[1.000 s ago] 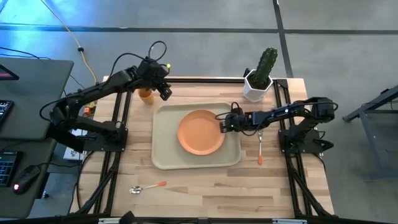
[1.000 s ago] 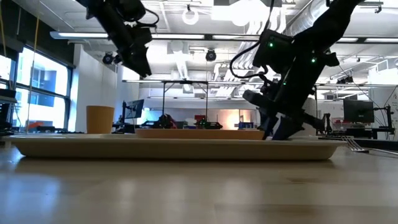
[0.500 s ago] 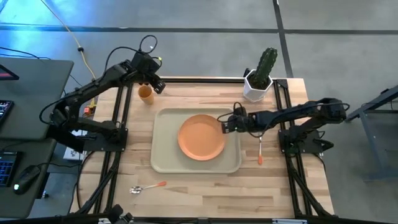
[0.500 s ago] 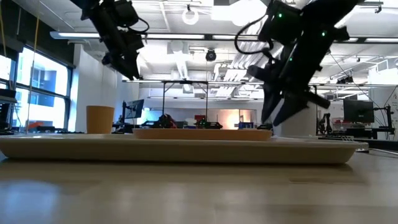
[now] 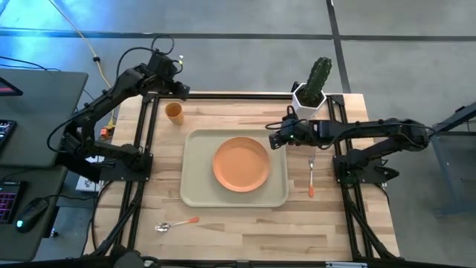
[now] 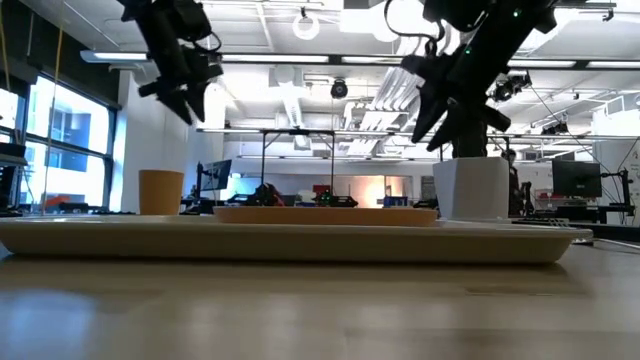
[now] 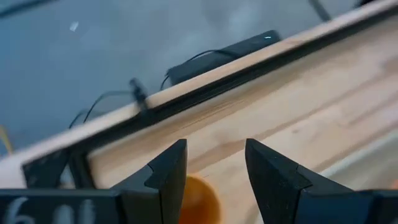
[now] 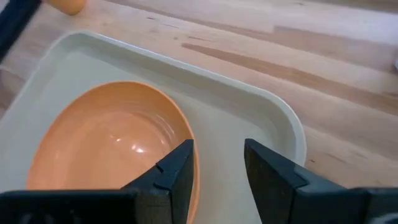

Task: Pick and place plate/cup/fork/spoon on tray
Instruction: Put the orange cup on the serving tray to the top left of the orange plate

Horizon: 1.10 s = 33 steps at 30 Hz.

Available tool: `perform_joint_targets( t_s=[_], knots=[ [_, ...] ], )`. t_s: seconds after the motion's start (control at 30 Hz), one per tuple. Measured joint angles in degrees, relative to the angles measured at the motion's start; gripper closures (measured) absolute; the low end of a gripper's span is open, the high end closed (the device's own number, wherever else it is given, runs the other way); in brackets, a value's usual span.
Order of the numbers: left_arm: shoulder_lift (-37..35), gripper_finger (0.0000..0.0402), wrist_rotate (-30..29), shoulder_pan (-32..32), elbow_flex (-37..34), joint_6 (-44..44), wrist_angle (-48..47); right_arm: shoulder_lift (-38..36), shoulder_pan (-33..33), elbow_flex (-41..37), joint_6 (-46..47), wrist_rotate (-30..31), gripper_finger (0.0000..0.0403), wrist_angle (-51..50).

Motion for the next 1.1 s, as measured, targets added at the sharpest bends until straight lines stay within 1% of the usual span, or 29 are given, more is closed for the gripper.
perform_joint_targets(
  t_s=[0.17,0.33,0.47,0.6,0.7,0.87,0.97,1.1],
  knots=[
    [0.7,0.0250,-1.7,2.2,0.0,-1.8,-1.6,-0.1,-2.0,0.2,-4.1,-2.6,0.0270,-0.6],
    [1.3,0.0250,-2.2,2.2,-1.8,-3.0,-3.0,-0.1,-3.2,0.2,-7.8,-3.2,0.0270,-2.3],
    [1.3,0.0250,-3.3,2.3,-5.1,-4.1,-4.9,-0.1,-3.2,0.1,-8.6,-4.5,0.0270,-5.4],
    [1.4,0.0250,-3.8,3.8,-9.1,-7.0,-3.8,-0.1,-2.8,0.1,-8.7,-5.6,0.0270,-6.8],
    [1.4,0.0250,-3.9,4.0,-9.3,-10.2,-2.8,-0.1,-2.9,0.1,-9.7,-5.7,0.0270,-6.7],
    [2.1,0.0250,-4.1,3.9,-9.5,-10.6,-2.8,-0.1,-4.2,0.1,-11.6,-7.3,0.0270,-6.6],
    [3.6,0.0250,-3.4,3.9,-9.2,-8.2,-1.8,-0.1,-5.1,0.1,-12.0,-10.5,0.0270,-7.4],
    [5.8,0.0250,-2.6,3.9,-4.8,-4.4,-5.7,-0.1,-5.3,0.1,-12.5,-13.5,0.0270,-7.7]
  ],
)
